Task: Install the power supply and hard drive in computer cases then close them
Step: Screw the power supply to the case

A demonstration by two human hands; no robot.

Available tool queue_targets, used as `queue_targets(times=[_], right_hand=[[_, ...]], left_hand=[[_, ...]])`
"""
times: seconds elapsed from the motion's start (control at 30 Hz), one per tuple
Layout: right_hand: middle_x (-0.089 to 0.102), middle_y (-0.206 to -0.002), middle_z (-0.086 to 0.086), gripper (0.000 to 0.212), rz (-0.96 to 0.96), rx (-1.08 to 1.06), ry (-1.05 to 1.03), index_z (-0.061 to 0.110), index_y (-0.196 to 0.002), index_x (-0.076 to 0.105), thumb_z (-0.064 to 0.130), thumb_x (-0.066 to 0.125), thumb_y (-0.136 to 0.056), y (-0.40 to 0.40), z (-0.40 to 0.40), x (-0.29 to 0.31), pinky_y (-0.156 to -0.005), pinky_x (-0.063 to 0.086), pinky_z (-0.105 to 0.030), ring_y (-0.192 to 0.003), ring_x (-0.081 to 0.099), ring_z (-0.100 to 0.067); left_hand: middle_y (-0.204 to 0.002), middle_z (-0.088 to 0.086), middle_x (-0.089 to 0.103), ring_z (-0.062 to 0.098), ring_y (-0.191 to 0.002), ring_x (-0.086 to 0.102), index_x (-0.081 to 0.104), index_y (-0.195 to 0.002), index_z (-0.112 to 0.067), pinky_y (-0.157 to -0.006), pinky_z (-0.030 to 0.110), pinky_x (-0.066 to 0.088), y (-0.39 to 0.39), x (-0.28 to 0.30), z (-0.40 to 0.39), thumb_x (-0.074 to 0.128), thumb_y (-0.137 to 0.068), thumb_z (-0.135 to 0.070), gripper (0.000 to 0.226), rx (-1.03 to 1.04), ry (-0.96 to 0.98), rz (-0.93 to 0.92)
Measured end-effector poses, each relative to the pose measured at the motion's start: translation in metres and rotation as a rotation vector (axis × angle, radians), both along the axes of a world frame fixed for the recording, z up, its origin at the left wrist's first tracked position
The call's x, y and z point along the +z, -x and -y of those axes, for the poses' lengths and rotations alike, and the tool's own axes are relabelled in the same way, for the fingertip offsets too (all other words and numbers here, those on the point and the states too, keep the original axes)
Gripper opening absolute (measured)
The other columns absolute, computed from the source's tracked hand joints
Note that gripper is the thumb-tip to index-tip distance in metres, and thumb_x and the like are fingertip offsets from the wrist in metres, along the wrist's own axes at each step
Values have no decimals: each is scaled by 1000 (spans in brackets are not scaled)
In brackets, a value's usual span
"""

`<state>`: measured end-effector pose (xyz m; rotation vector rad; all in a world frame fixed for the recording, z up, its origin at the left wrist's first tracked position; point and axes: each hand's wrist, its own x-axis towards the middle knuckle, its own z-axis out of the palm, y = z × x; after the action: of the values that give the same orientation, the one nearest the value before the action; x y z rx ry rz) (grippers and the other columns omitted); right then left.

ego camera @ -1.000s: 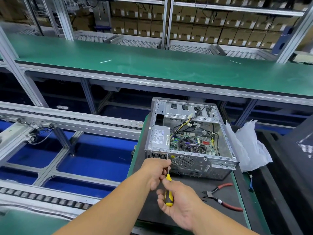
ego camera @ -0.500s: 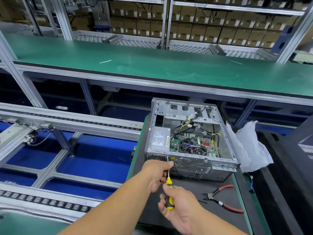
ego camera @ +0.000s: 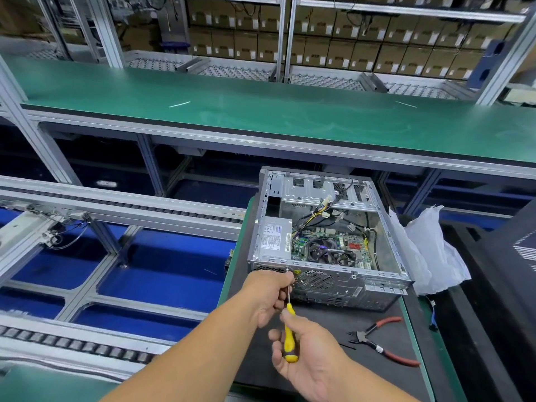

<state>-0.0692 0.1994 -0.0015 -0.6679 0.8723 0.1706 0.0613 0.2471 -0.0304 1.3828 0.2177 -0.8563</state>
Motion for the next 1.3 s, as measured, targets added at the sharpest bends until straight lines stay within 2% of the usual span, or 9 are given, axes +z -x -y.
queue_targets(times=[0.1,0.3,0.53,0.73,0.87,0.97,1.03,1.13,1.3], right_hand=[[64,-75,-13,12,11,36,92,7,-108,67,16,64,-101,-1,-1,1,-51,52,-29,-57,55,-19],[69,-77,-13,27,-28,33,160,9,-109,76,27,58,-105,-1,0,-4,-50,46,-26,-52,52,-17],[62,-65,-5,17,-61,127,458,15,-103,76,24,62,-101,5,10,-14,-46,33,-23,-49,43,-14],[56,-55,4,29,-39,381,1033,8,-97,71,35,63,-98,23,26,-18,-47,34,-22,-49,43,-11],[54,-54,7,18,44,443,1118,18,-92,75,32,65,-97,35,32,-13,-51,37,-23,-51,46,-8],[56,-55,8,16,48,480,1148,26,-86,74,31,63,-97,43,36,-11,-49,37,-18,-49,45,-6],[57,-56,9,18,39,516,1195,26,-83,72,33,62,-96,46,37,-10,-51,40,-21,-50,46,-6],[54,-56,9,24,29,552,1299,17,-79,65,35,61,-96,47,39,-10,-59,41,-31,-54,45,-8],[50,-54,9,30,45,543,1324,21,-69,54,33,60,-96,46,40,-6,-57,37,-32,-52,41,-9]], left_hand=[[-58,3,46,12,-51,32,57,-75,-11,-43,23,25,0,-3,3,74,-92,-11,24,25,-14,12],[-57,-2,52,9,-44,32,73,-84,-10,-43,21,27,0,3,3,67,-98,-28,24,52,21,-108],[-60,0,56,9,-48,39,69,-88,-7,-41,22,27,3,0,9,69,-95,-13,9,149,8,-47],[-58,2,48,11,-47,34,54,-71,-12,-42,24,21,8,0,-6,51,-83,-8,14,264,149,-158],[-71,15,58,19,-52,44,61,-61,-6,-47,29,32,13,1,-22,51,-63,-12,11,309,400,-269],[-88,23,71,30,-65,62,74,-73,5,-59,35,49,14,-3,-23,44,-77,-16,37,358,504,-351],[-104,28,73,37,-87,72,76,-89,10,-75,42,57,14,-3,-22,39,-91,-19,47,373,581,-416],[-119,32,69,45,-105,71,67,-116,13,-93,50,55,15,0,-22,34,-96,-17,49,346,663,-471],[-124,34,66,48,-110,67,60,-126,13,-97,55,52,22,3,-24,28,-98,-14,50,301,700,-496]])
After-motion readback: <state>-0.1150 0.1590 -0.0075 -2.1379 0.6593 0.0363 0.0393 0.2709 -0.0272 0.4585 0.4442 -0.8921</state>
